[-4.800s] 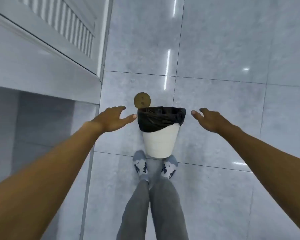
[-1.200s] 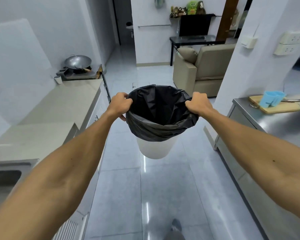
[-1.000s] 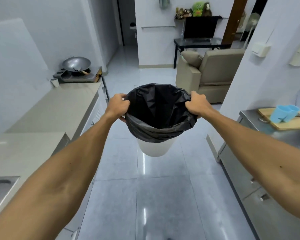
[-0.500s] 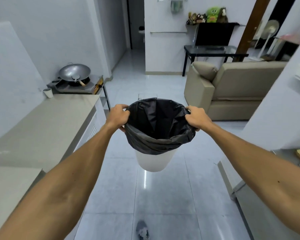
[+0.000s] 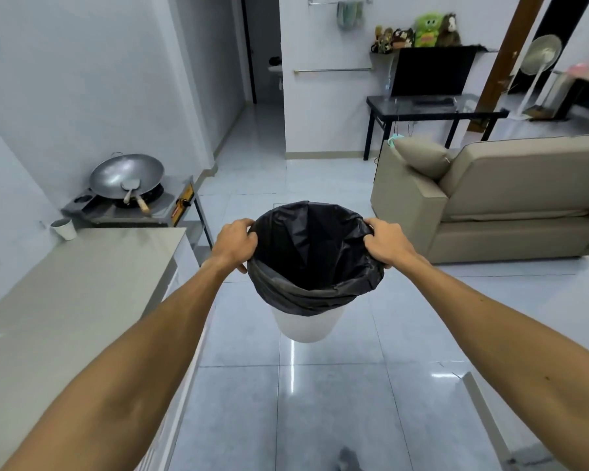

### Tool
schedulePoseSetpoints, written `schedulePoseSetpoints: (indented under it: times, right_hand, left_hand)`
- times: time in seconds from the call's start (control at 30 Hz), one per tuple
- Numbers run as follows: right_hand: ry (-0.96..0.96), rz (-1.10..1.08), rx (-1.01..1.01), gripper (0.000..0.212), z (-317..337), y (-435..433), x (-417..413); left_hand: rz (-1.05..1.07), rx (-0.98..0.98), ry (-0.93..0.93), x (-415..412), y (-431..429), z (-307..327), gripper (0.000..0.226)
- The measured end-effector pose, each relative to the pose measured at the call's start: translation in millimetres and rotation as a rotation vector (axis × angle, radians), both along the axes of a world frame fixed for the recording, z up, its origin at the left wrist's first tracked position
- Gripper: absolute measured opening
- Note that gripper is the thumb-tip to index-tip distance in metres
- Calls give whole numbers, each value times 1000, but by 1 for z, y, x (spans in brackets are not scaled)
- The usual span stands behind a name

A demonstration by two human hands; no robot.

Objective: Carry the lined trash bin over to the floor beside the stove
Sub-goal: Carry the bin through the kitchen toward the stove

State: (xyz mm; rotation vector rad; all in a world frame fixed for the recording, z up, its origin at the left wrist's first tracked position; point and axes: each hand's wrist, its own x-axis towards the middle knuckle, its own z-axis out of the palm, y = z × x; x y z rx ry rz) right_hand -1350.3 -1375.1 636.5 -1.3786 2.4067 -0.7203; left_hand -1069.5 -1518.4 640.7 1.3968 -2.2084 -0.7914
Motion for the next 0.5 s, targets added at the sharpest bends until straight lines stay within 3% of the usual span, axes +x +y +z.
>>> schedulePoseSetpoints:
  times: [0.5]
  right_hand:
    - [81, 116, 85, 47, -18, -329, -189]
  left_hand:
    - [119, 29, 25, -172, -290, -46, 41]
